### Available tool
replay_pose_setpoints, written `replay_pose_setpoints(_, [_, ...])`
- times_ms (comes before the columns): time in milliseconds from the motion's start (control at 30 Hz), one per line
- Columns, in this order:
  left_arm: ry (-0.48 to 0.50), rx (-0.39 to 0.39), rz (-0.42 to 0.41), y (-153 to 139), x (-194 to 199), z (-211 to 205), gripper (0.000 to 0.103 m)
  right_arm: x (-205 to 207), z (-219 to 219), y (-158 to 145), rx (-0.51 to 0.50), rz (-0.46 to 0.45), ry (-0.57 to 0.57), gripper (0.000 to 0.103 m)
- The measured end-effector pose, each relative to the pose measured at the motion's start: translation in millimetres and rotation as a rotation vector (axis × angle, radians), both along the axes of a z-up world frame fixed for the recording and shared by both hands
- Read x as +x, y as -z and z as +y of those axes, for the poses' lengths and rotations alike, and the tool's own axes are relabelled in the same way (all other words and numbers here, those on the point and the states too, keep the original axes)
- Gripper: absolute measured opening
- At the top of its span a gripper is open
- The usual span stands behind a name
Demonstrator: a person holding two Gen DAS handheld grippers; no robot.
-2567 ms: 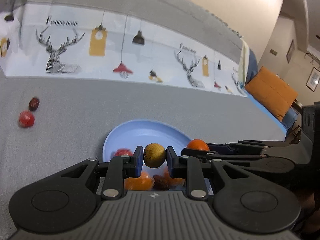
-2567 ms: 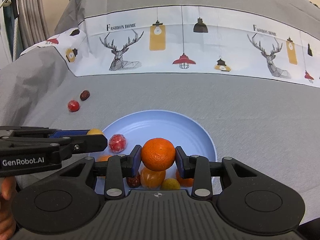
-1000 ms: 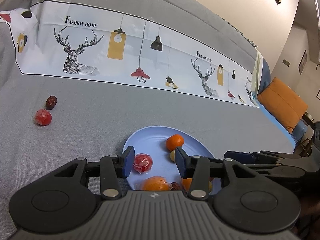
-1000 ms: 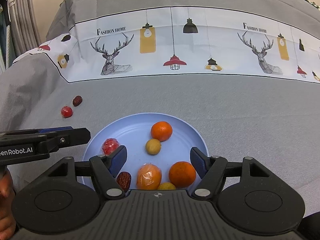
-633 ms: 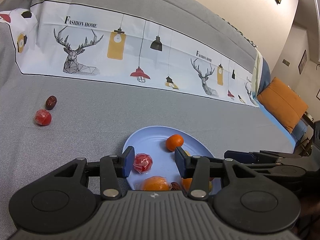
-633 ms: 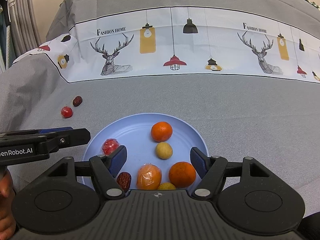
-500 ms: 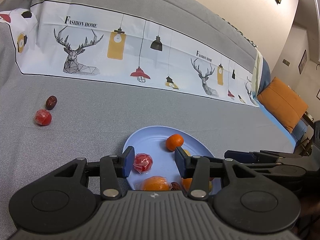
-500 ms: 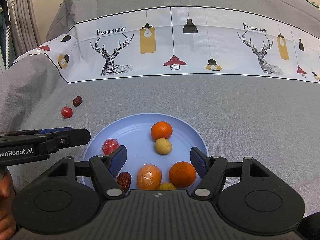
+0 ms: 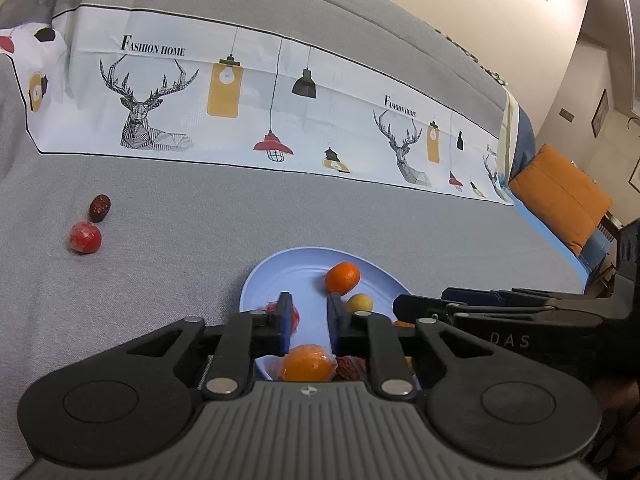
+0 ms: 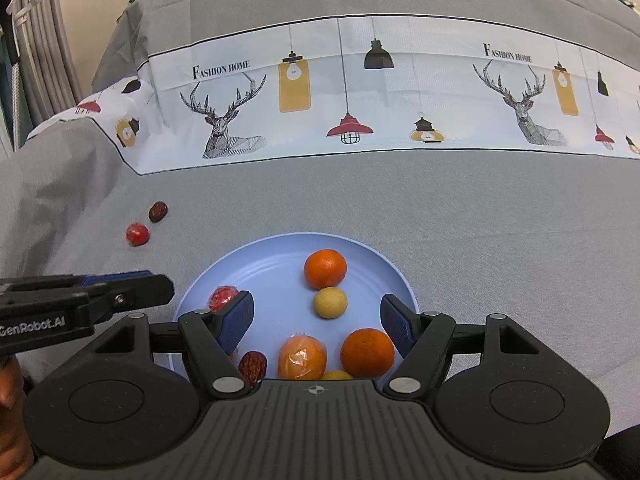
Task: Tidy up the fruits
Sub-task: 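Move the open left tool away from the plate toward the red fruit and date, then grasp the bagged red fruit with the left tool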
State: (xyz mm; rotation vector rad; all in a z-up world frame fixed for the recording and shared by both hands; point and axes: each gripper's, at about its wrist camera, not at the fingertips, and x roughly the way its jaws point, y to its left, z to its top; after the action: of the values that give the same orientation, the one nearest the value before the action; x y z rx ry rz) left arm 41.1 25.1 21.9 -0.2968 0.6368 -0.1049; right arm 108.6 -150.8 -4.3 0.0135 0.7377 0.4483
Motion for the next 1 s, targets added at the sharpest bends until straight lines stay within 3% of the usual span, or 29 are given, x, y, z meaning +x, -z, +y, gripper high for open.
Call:
replay_pose_setpoints(167, [-0.033, 0.046, 0.015, -14.5, 1.9, 15.8, 0.016, 5.4, -8.8, -0.9, 0.05, 0.028, 0.029, 0.072])
replay_pose_setpoints(333, [-0.111, 0.143, 0.02, -26.8, 21.5, 63.3, 0.016, 3.7, -8.1, -3.1, 0.044, 0.005, 0.014, 0.072])
replay_pose_setpoints(400, [-0.191, 0.122, 0.055, -18.0, 28.1, 92.7, 0.016, 1.8, -6.4, -4.8, 0.035, -0.012, -0.004, 0.072])
replay_pose_setpoints(500, [-0.344, -0.043, 0.137, 2.3, 32.5, 131.3, 0.016, 0.3, -4.7, -7.1, 0.032, -0.03, -0.024, 0.071])
replay_pose_setpoints(567, [-0.356, -0.095, 0.125, 5.6, 35.2, 140.4, 0.016, 1.3, -4.2, -8.2, 0.037, -0.034, -0.032, 0.07])
replay_pose_setpoints(700, [-0.376, -0.078, 0.13, 12.8, 46.7, 143.8, 0.017, 2.9, -3.6, -8.1, 0.041, -0.028, -0.039, 0.07])
replay_pose_setpoints(767, [-0.389, -0.065, 0.131, 17.3, 53.6, 144.0, 0.024, 3.2, -3.7, -7.6, 0.044, -0.023, -0.042, 0.07])
replay_pose_setpoints(900, [-0.433, 0.004, 0.133, 27.0, 62.4, 139.8, 0.056, 3.2, -4.1, -6.6, 0.043, -0.018, -0.049, 0.07])
replay_pose_setpoints(1000, [-0.468, 0.022, 0.153, 35.0, 67.9, 144.0, 0.062, 4.8, -3.3, -4.7, 0.037, -0.013, -0.055, 0.07])
